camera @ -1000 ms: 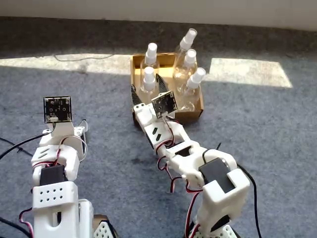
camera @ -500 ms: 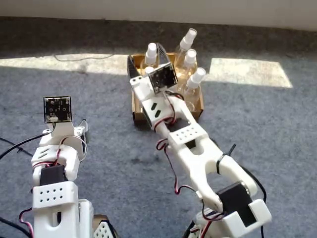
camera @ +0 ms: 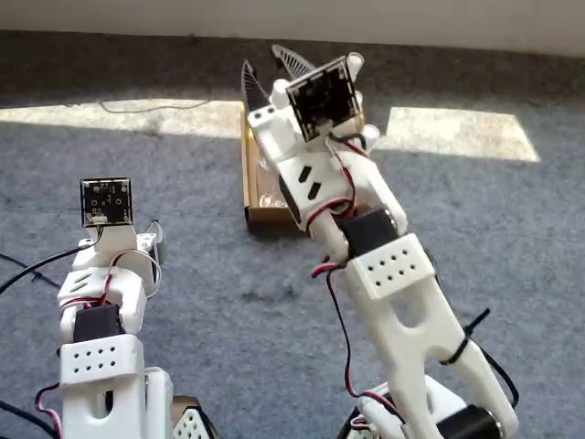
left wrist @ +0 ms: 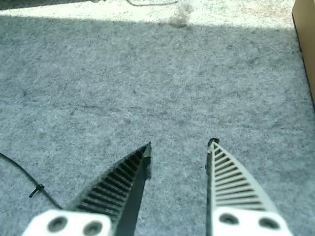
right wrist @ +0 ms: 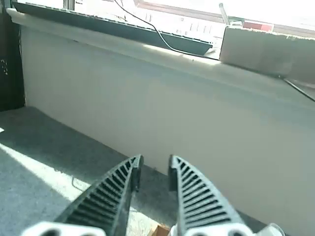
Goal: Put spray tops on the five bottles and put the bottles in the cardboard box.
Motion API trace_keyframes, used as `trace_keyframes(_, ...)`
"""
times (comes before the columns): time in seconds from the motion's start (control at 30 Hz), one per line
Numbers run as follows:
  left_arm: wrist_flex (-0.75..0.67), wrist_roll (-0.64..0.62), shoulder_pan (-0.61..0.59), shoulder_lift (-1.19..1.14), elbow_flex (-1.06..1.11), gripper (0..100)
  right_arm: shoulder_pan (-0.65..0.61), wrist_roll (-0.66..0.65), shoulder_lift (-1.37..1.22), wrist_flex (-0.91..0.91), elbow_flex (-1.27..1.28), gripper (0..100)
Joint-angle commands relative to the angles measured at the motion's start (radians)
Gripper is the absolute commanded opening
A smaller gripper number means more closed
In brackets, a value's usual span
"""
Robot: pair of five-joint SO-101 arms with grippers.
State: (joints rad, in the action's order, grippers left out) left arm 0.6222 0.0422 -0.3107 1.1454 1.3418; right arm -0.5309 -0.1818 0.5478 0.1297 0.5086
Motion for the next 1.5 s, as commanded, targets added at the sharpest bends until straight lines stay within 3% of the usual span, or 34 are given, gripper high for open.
trace_keyframes(0.0, -0.017, 0.002, 0.016, 0.010, -0.007, 18, 0.033, -0.009, 0.205, 0.016, 0.217, 1.3)
trace_keyframes(0.47, -0.017, 0.002, 0.016, 0.012, -0.013, 18, 0.191, -0.012, 1.178, 0.021, 1.185, 0.5)
trace_keyframes(0.57, -0.021, 0.002, 0.021, 0.028, -0.012, 18, 0.248, -0.009, 1.316, 0.150, 1.328, 0.5)
trace_keyframes(0.77, 0.015, 0.002, 0.117, 0.300, 0.076, 18, 0.338, -0.009, 1.248, 0.363, 1.280, 0.5)
trace_keyframes(0.97, 0.057, 0.005, 0.186, 0.716, 0.363, 18, 0.433, -0.014, 1.285, 0.615, 1.280, 0.5)
trace_keyframes(1.23, 0.149, 0.006, 0.185, 0.564, 0.360, 18, 0.452, -0.014, 1.288, 0.866, 1.280, 0.5)
trace_keyframes(1.47, 0.433, 0.006, 0.185, 0.539, 0.361, 18, 0.452, -0.014, 1.290, 1.125, 1.277, 0.5)
